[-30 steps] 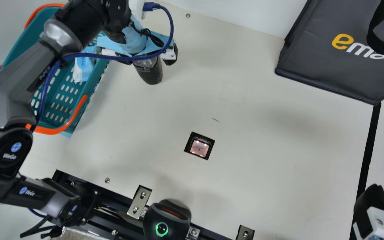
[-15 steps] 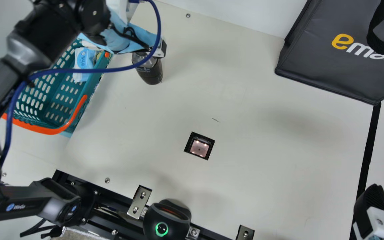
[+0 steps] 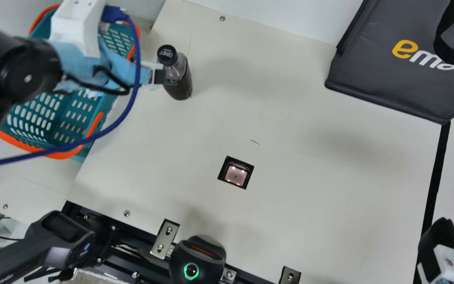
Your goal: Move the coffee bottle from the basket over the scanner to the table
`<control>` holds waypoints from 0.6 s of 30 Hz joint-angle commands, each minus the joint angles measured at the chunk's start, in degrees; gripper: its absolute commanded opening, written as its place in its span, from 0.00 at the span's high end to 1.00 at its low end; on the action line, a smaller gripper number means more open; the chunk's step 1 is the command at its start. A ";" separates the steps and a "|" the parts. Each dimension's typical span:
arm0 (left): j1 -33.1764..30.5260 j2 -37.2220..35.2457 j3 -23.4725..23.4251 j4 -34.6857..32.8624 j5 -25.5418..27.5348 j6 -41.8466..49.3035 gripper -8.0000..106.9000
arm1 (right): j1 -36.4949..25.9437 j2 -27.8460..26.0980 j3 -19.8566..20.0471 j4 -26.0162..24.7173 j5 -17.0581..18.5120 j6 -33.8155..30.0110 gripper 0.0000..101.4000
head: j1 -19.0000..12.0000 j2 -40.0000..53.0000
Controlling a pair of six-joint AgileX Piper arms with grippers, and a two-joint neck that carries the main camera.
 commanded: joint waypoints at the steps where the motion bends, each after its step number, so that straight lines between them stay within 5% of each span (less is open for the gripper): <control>1: 0.36 -5.50 1.62 -0.31 0.03 0.52 0.15 | 0.00 0.00 0.00 0.00 0.00 0.00 0.06 | -1.66 0.14; 12: 2.74 -19.28 2.00 -2.13 3.59 3.74 0.15 | 0.00 0.00 0.00 0.00 0.00 0.00 0.06 | -1.66 0.14; 18: 3.13 -20.12 1.78 -2.58 4.04 4.03 0.15 | 0.00 0.00 0.00 0.00 -0.01 0.00 0.06 | -1.66 -2.53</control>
